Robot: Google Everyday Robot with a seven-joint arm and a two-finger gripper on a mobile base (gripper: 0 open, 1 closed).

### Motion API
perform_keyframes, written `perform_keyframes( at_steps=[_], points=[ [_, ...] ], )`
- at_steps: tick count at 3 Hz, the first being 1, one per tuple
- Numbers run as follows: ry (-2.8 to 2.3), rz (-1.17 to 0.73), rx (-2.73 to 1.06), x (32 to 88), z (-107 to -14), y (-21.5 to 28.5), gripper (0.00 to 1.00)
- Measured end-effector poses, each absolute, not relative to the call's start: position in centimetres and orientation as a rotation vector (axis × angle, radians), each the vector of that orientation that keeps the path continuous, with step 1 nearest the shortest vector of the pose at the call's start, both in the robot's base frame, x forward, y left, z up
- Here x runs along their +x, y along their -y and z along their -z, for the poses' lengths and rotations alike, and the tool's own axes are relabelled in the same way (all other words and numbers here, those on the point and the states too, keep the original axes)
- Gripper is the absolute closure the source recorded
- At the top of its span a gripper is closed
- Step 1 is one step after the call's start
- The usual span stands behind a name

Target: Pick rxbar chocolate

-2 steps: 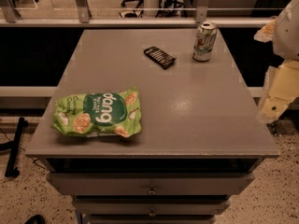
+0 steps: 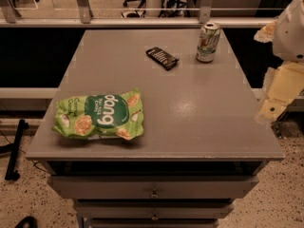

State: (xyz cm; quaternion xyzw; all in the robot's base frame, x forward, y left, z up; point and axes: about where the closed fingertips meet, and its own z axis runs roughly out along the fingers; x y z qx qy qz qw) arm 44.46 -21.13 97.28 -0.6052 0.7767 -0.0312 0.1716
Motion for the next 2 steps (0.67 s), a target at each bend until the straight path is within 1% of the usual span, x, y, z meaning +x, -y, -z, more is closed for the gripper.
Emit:
perform_keyframes(
  at_steps=[1,2],
  points=[
    [-2.178,0.012,-1.646,47.7,-95.2,19.9,0.00],
    [-2.165,-0.113,-1.510,52.4,-92.1,17.7,0.00]
  ],
)
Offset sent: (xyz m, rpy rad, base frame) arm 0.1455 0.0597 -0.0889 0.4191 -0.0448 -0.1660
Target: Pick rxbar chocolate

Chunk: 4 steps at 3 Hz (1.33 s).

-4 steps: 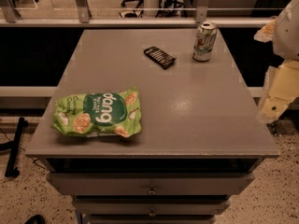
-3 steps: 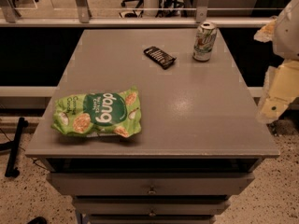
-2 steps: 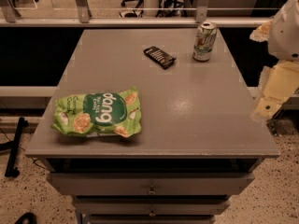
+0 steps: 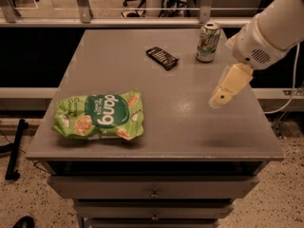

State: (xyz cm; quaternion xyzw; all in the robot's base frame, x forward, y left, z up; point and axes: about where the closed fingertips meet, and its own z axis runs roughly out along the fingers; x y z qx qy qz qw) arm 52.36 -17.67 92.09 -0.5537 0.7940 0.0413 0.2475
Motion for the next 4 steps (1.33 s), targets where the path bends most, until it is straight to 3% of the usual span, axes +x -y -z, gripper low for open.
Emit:
perform_keyframes(
  at_steps=[1,3,4],
  points=[
    [-2.150,-0.238,-1.296,57.4,-89.6,14.8,0.00],
    [-2.111,-0.267,-1.282,57.7,-89.6,13.8,0.00],
    [-2.062,-0.336,-1.255,59.9,-88.0,10.5,0.00]
  ],
)
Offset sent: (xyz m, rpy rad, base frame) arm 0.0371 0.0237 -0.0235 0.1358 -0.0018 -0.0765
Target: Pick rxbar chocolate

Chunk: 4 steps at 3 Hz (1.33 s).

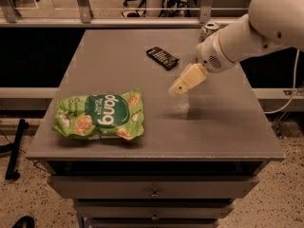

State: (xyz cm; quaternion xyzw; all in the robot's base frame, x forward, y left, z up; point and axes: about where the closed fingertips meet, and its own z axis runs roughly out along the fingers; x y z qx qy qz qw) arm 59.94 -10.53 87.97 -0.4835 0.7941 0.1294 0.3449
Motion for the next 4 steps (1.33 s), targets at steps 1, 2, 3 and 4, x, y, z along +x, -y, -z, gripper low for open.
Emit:
perform_keyframes(
  at_steps=[1,2,3,4],
  points=[
    [-2.036,-0.418,-1.198,62.5,-86.2,7.6,0.00],
    [-2.002,-0.478,-1.133,64.3,-84.7,5.4,0.00],
    [-1.975,-0.498,-1.054,66.5,-83.5,4.7,0.00],
    [-1.945,-0.507,-0.986,68.9,-82.9,4.6,0.00]
  ],
)
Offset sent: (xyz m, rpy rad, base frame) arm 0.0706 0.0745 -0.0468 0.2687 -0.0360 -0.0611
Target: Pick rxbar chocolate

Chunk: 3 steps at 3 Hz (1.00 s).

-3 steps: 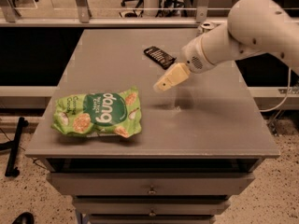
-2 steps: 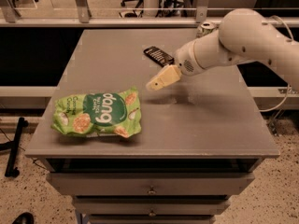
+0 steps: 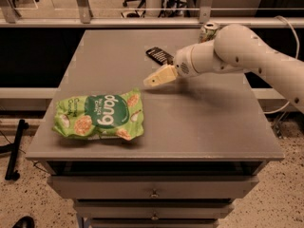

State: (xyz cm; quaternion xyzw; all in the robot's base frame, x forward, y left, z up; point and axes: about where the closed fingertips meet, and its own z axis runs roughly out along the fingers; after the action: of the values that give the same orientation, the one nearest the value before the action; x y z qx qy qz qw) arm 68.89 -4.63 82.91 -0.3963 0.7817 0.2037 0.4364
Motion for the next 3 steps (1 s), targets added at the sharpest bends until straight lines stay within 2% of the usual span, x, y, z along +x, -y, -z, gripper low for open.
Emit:
perform_keyframes(
  at_steps=[2,3],
  points=[
    [-1.921,-0.479,-0.861,73.0,-82.9,7.2,0.00],
    [-1.948,-0.514,-0.811,73.9,-81.9,7.4,0.17]
  ],
)
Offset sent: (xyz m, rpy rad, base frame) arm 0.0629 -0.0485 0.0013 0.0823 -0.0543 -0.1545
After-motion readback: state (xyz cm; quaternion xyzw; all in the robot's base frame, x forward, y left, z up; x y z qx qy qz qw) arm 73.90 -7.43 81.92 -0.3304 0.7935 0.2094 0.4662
